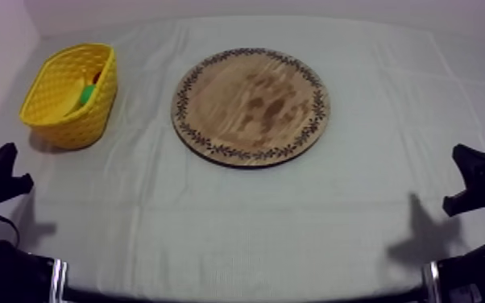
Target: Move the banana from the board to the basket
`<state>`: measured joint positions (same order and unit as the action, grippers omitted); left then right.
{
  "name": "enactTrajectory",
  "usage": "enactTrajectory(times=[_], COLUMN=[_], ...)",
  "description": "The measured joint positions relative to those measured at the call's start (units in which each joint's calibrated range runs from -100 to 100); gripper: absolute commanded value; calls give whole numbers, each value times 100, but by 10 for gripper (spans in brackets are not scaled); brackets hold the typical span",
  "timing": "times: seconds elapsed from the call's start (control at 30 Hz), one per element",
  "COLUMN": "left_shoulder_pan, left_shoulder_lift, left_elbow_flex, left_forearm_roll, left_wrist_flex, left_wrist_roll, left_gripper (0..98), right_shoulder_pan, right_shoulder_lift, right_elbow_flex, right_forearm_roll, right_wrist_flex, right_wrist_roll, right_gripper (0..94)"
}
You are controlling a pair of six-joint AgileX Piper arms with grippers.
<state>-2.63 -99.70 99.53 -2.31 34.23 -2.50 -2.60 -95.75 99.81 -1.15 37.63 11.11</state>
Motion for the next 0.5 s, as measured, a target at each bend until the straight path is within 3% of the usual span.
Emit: enactTrajectory(times=[0.2,0.3,0.4,0.5], left_shoulder_pan=[0,0,0,0], left_shoulder_lift=[0,0,0,0], left_elbow_flex=[0,0,0,0], left_forearm_roll=[0,0,0,0], left_wrist_flex=[0,0,-7,-7], left_wrist_roll=[141,296,501,805], left_gripper=[9,69,130,105], right_shoulder_pan=[0,0,0,0], right_shoulder_lift=[0,0,0,0], right_elbow_flex=[0,0,0,0], right_forearm_roll=[0,0,0,0], right_wrist_flex=[0,-11,-2,-2], right_wrist_roll=[16,16,16,16], right_gripper=[3,3,3,3])
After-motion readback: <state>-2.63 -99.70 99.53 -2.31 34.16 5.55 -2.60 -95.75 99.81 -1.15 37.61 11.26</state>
